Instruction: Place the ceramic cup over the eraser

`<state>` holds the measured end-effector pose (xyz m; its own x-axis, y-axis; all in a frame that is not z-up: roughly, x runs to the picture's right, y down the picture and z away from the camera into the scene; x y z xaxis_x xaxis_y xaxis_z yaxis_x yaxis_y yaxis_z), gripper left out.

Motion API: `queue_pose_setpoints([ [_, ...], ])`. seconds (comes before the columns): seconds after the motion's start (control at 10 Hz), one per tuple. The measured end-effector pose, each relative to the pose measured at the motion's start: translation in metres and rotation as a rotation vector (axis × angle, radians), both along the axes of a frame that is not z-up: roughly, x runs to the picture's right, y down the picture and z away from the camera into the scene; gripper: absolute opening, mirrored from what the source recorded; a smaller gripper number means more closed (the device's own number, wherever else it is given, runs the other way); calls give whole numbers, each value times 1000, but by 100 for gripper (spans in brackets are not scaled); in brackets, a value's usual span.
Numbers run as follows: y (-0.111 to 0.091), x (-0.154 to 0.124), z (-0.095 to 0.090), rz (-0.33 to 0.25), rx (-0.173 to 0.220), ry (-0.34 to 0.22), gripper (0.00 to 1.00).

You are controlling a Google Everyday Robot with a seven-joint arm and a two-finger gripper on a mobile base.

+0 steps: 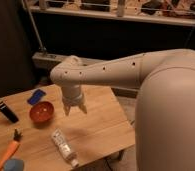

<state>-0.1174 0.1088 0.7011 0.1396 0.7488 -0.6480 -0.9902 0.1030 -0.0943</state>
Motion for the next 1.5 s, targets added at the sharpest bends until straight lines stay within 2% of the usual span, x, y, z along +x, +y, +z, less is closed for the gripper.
queue_pose_setpoints([
  [0.2, 18, -33, -7, -143, 5, -77, 65],
  [0.5, 40, -78, -16, -296, 10, -169, 65],
  [0.6, 47, -90, -19, -330, 7, -193, 65],
  [0.7, 58, -109, -24, -393, 3, -240, 65],
  [0.9, 74, -132, -32, -481, -6, -306, 65],
  [1.1, 104, -159, -48, -619, -26, -419, 65],
  [1.5, 154, -199, -69, -796, -71, -617, 65],
])
